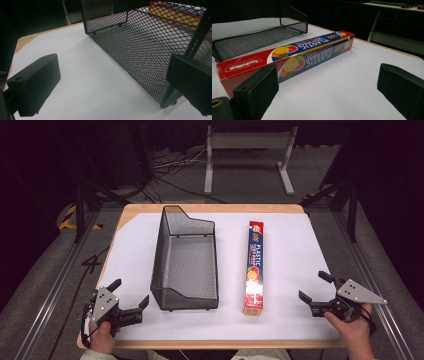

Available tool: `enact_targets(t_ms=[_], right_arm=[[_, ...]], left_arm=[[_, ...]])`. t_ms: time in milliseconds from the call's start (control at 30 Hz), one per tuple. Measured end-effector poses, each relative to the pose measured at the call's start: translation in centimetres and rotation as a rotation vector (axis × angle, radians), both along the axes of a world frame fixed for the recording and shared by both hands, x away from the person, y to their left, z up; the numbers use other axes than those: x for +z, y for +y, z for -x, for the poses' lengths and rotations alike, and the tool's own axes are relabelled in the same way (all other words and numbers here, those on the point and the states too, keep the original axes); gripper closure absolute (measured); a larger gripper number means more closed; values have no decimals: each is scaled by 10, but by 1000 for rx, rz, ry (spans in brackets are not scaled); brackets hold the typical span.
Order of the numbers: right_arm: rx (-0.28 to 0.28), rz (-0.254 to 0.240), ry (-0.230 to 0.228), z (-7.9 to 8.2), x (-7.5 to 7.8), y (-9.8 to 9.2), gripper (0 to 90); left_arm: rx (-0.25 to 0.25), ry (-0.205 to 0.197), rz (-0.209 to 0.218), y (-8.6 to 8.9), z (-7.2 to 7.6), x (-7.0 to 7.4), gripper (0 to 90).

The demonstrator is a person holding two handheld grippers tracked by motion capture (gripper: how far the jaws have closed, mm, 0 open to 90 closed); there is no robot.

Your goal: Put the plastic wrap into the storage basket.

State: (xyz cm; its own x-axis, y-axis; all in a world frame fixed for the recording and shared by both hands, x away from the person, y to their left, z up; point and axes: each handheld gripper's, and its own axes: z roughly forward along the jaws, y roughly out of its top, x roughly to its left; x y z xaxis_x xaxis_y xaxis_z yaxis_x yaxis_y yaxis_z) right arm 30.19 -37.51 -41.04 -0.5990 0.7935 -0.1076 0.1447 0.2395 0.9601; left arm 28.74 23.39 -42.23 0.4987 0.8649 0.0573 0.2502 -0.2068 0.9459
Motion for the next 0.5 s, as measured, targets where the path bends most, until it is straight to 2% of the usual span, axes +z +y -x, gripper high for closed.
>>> enact_targets(t_ms=[233, 500], right_arm=[[-10, -9, 3, 1, 2, -1, 41], [-2, -12, 8, 2, 11, 0, 105]], left_arm=[[-3, -5, 3, -1, 2, 2, 0], [0, -3, 13, -1, 1, 2, 0]])
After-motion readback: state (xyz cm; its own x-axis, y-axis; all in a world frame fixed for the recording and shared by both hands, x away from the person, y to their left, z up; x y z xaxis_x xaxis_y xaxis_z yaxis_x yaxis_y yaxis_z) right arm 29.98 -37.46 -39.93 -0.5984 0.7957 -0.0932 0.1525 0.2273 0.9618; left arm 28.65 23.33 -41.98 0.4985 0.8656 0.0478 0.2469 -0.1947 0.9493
